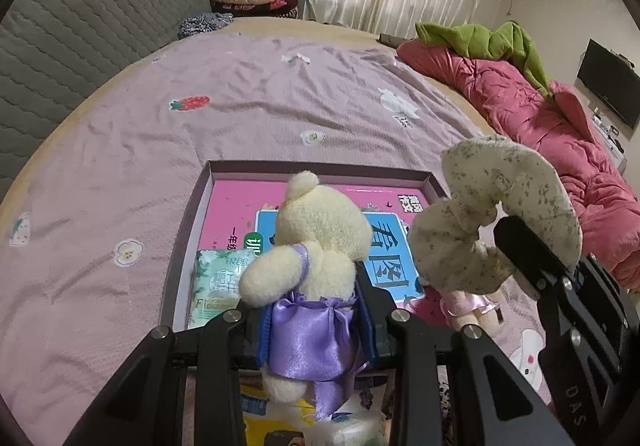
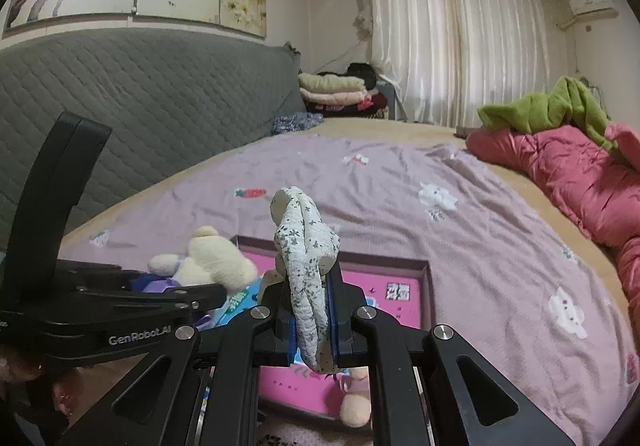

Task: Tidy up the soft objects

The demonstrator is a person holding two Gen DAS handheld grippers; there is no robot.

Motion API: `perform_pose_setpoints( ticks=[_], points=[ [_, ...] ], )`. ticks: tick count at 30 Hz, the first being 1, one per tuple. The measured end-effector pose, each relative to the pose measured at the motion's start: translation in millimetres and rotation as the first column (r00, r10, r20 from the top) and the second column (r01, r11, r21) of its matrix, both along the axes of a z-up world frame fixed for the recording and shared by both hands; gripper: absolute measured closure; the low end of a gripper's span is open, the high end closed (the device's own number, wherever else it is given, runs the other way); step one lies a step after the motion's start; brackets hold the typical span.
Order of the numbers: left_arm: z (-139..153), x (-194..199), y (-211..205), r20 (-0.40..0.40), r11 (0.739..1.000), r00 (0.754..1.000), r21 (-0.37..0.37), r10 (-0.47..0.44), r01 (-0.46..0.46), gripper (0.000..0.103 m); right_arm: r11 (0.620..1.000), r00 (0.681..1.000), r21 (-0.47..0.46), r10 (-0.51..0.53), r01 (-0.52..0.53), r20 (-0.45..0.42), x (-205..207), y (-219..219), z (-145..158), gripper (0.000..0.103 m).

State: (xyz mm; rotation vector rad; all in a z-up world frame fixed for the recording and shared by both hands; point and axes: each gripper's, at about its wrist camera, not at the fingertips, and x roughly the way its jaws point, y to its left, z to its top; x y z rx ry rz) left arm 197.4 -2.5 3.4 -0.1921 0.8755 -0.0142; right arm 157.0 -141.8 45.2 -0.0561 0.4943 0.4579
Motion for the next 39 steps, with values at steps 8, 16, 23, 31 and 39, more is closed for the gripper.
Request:
perform_pose_setpoints(
  ticks=[8,16,23,31,39],
  points=[
    [-18.3,8.4,-2.4,-0.044,1.000,0.999,-0.019,-0.018,0.018,0.069,1.000,0.999,-0.020,-0.004,0.003,-0.040,7.2,-0.6,-17.0,0.092],
    [-33.5,15.1,-6.2,-0.081,0.998,0.996,-0.049,-0.042,0.038,0.069,0.999,0.995,-0.032,-0.006,0.003,-0.104,16.0,-2.7,-33.2,0.092],
    [-46.8,21.5,-7.8,-0.114,0.996,0.992,-0.078,-0.057,0.048,0.069,0.999,0.983,-0.049,-0.012,0.003,-0.182,25.9,-3.7,-52.2,0.091],
    [-56.6,25.8,-9.1,-0.135,0.995,0.988,-0.087,-0.069,0.058,0.069,0.999,0.974,-0.043,-0.004,-0.006,-0.228,28.4,-1.5,-64.1,0.091],
    [-64.1,30.4,-7.7,-0.158,0.993,0.984,-0.100,-0.085,0.069,0.068,0.998,0.958,-0.060,-0.048,0.032,-0.283,36.2,-5.3,-75.7,0.091]
  ],
)
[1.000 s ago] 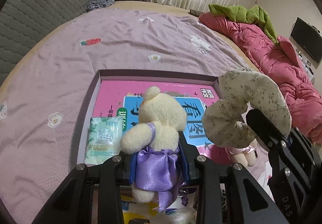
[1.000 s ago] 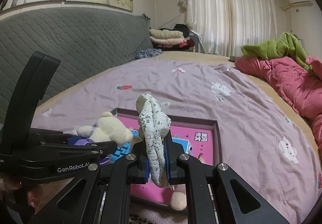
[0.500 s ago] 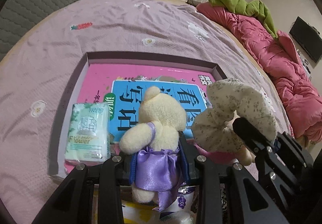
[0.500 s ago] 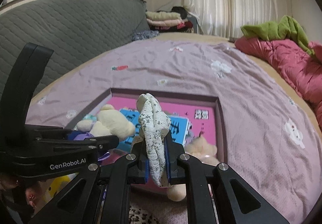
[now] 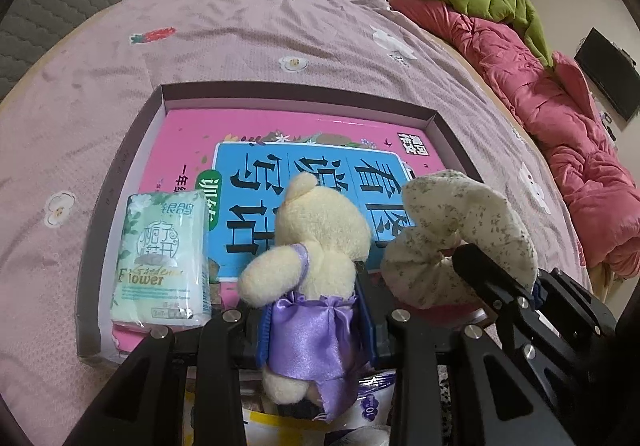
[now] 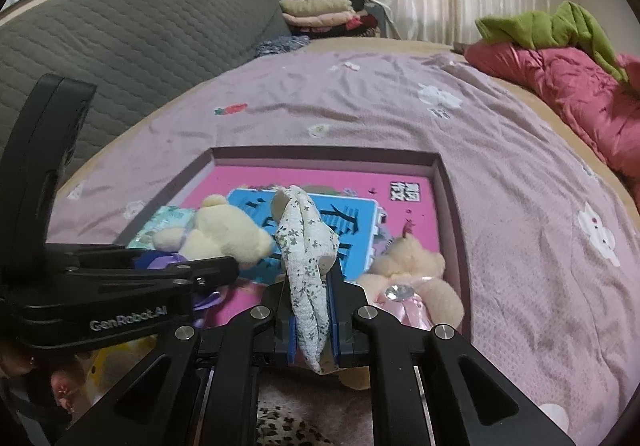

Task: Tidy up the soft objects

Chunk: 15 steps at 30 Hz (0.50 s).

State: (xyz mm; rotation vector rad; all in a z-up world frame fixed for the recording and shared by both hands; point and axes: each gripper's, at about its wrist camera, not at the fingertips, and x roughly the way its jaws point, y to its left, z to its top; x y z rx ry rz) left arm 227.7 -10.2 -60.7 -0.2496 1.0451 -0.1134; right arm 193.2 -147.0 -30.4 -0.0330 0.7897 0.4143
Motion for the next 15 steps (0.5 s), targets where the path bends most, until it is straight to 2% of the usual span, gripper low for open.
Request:
perform_pose_setpoints(
  ticks=[3,6,8,12,15],
  points=[
    [0.2,-0.7,-0.8,0.014,1.000,1.000,-0.005,-0.006,0.006,0.068,1.000,1.000,-0.013,-0.018,0.018,-0.008,1.8,-2.2,-1.5,0.091],
    [-1.6,0.6,-1.8,0.008,1.000,1.000,-0.004,-0.008,0.008,0.068,0.999,0.999,-0.015,-0.035,0.034,-0.014,3.2,-6.3,-1.5,0.086],
    [-2.7,1.3,-1.9,0.004,1.000,1.000,-0.008,-0.005,0.005,0.068,0.999,0.999,-0.003,-0.047,0.047,-0.023,4.6,-9.7,-1.5,0.080],
    [-4.9,3.3,-1.6,-0.004,1.000,1.000,-0.009,0.001,-0.001,0.068,0.998,0.998,-0.014,-0.066,0.066,-0.014,4.3,-12.4,0.7,0.078],
    [-6.5,3.8,-1.3,-0.009,1.000,1.000,-0.013,0.009,-0.009,0.067,0.996,0.996,-0.022,-0.084,0.084,0.006,3.3,-15.3,3.9,0.069]
  ],
)
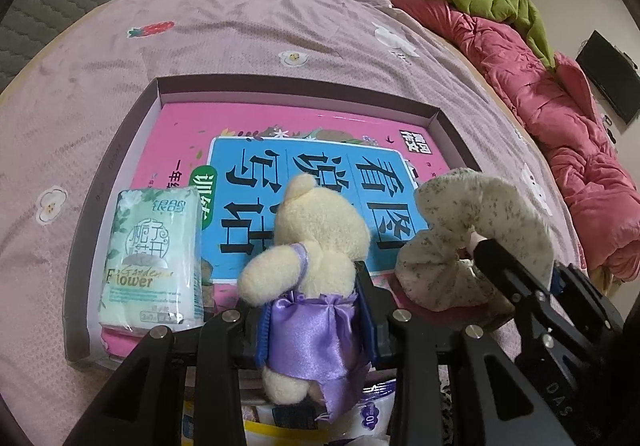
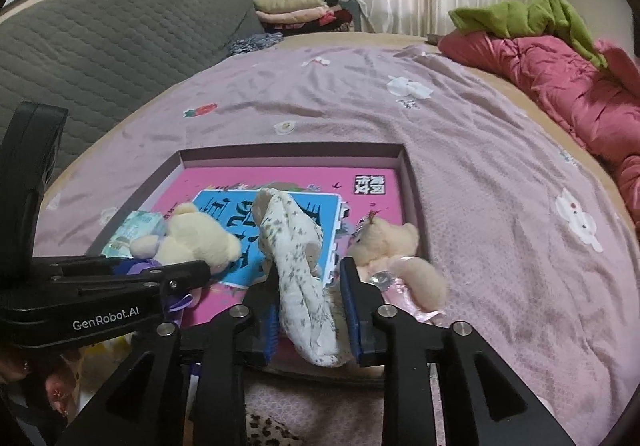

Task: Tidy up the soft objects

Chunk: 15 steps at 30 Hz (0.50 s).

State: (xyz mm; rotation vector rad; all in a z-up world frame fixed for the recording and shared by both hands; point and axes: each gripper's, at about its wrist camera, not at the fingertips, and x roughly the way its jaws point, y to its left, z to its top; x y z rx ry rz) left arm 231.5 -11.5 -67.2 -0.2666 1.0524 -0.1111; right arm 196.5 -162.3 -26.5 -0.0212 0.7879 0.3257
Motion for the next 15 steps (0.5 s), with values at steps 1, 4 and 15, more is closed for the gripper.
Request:
perform_pose_setpoints(
  ticks=[1,4,15],
  points=[
    [-0.3,0.1,0.3,-0.001,1.000,1.000,-0.003,0.002,-0.002,0.067,1.000,1.000,0.004,-0.005,0.005,0.003,-0.3,-1.4,0.6,0.063],
    [-2.2,0.2,1.4,-0.005,1.000,1.000,-0.008,0.006,-0.006,0.067,0.999,1.000,0.028,-0.021,0.021,0.008,-0.7,-7.5,3.9,0.060],
    [-2.5,2.6,5.7,-0.027,0.999,0.999,-0.042,0.034,-0.035,0.066,0.998,0.991,0.001,-0.055,0.055,0.121,-10.6,-15.9,20.7,0.051]
  ],
)
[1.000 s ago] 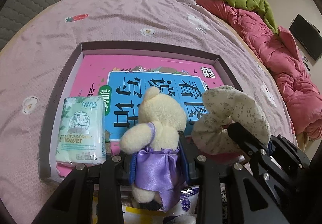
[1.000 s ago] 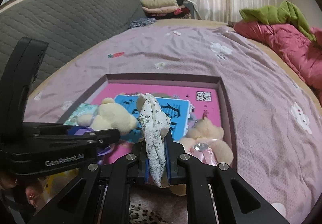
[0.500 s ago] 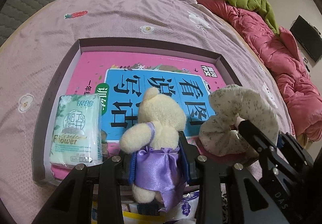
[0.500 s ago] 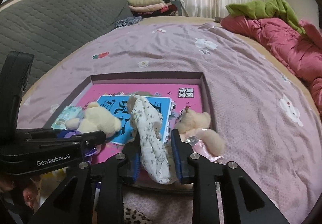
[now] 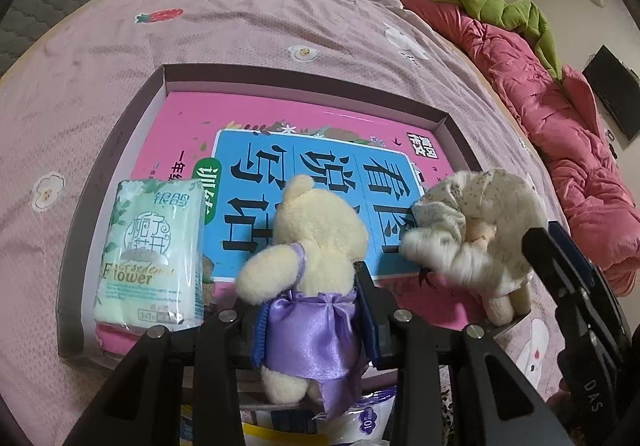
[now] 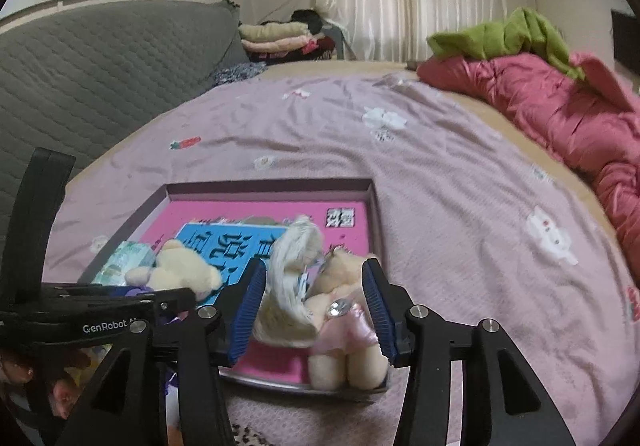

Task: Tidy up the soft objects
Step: 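Lower the purple-dress teddy into the box and open the left tool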

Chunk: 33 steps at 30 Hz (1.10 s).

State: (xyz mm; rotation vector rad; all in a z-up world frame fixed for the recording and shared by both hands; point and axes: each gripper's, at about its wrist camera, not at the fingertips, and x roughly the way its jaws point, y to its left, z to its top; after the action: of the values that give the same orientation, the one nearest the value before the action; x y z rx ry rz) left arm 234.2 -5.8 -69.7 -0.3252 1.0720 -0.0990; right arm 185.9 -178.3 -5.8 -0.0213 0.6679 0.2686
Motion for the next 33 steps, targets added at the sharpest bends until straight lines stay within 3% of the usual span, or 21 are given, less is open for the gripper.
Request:
perform_pose_setpoints(
  ticks=[16,26,33],
  points=[
    [9.1,-2.9,-1.7,0.001,1.000,1.000,-0.009,0.003,-0.003,0.051,1.000,0.998,0.020,-0.007,0.006,0.063,-5.0,-6.6,13.1,0.043],
    [16.9,-6.0,2.3,0.026,0.999,1.000,0.048,0.017,-0.018,0.038,1.000,0.998,0.018,-0.005,0.003,0.065,-4.5,-3.6,13.2,0.039],
    [29.6,-12.6,13.2,0.060,0.997,0.998,0.060,0.036,-0.040,0.038,1.000,0.997,0.022,0.009,-0.011,0.083,-6.4,-3.8,13.8,0.039]
  ],
)
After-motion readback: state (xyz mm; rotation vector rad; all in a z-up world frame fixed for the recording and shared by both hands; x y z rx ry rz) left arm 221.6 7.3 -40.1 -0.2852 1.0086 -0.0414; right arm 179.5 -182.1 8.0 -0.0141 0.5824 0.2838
